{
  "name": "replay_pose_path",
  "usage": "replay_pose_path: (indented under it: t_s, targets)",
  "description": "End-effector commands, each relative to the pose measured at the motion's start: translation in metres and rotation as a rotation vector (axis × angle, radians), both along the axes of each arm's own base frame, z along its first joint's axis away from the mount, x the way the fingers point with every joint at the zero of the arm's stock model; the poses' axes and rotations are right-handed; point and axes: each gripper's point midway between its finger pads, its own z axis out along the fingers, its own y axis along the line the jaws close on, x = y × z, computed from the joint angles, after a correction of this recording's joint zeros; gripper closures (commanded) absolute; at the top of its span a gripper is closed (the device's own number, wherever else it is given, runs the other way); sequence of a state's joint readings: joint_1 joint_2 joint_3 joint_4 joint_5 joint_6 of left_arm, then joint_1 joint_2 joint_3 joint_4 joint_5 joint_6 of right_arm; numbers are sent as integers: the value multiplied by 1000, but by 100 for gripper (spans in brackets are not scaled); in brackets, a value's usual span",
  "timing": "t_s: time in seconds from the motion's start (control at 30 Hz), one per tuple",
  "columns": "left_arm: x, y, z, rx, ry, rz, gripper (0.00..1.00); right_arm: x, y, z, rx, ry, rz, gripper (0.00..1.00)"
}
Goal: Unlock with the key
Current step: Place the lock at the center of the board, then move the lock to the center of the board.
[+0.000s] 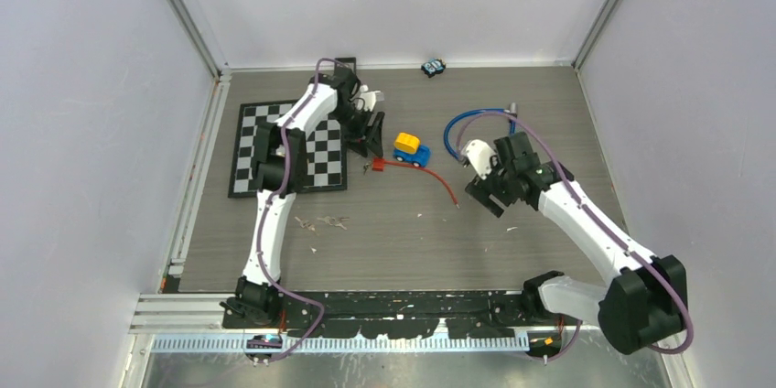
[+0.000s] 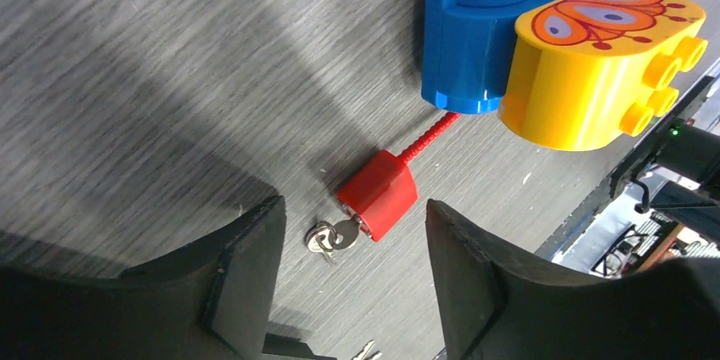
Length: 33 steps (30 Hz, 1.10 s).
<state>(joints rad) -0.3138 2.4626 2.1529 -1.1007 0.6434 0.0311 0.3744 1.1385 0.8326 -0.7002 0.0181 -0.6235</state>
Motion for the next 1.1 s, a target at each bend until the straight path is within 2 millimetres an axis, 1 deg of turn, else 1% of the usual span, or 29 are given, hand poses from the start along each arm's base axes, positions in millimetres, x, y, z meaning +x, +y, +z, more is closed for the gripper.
replay_pose_path:
  t_s: [0.0, 0.03, 0.07, 0.17, 0.27, 0.33, 0.4, 0.53, 0.6, 0.77, 0.9, 1.07]
  targets:
    - [19, 14, 21, 72, -120, 25, 34, 30, -29, 8, 27, -27, -169, 15]
    - [20, 15, 27, 74, -139, 28, 33, 36, -38, 8, 32, -20, -206, 14]
    - [20, 16, 39, 70, -169, 32, 32, 41, -47, 6, 32, -9, -244, 14]
    - [16, 19, 62, 62, -231, 47, 24, 55, -66, -1, 97, 38, -326, 14]
    - [7, 19, 80, 32, -287, 62, 23, 67, -86, -11, 158, 91, -427, 14]
    - [-3, 19, 90, 8, -311, 58, 22, 73, -94, -20, 194, 127, -473, 14]
    - [-15, 17, 98, -20, -299, 70, 21, 76, -99, -29, 222, 163, -500, 14]
    - [-36, 14, 105, -64, -275, 59, 21, 76, -95, -44, 267, 229, -512, 14]
    - [-42, 14, 108, -70, -273, 53, 20, 74, -92, -52, 278, 259, -517, 14]
    - [-50, 15, 110, -70, -269, 44, 19, 65, -83, -64, 314, 327, -520, 14]
    - [-56, 14, 112, -70, -267, 33, 19, 54, -74, -68, 349, 378, -520, 14]
    - [-62, 15, 116, -60, -277, 15, 18, 41, -67, -73, 370, 428, -521, 17]
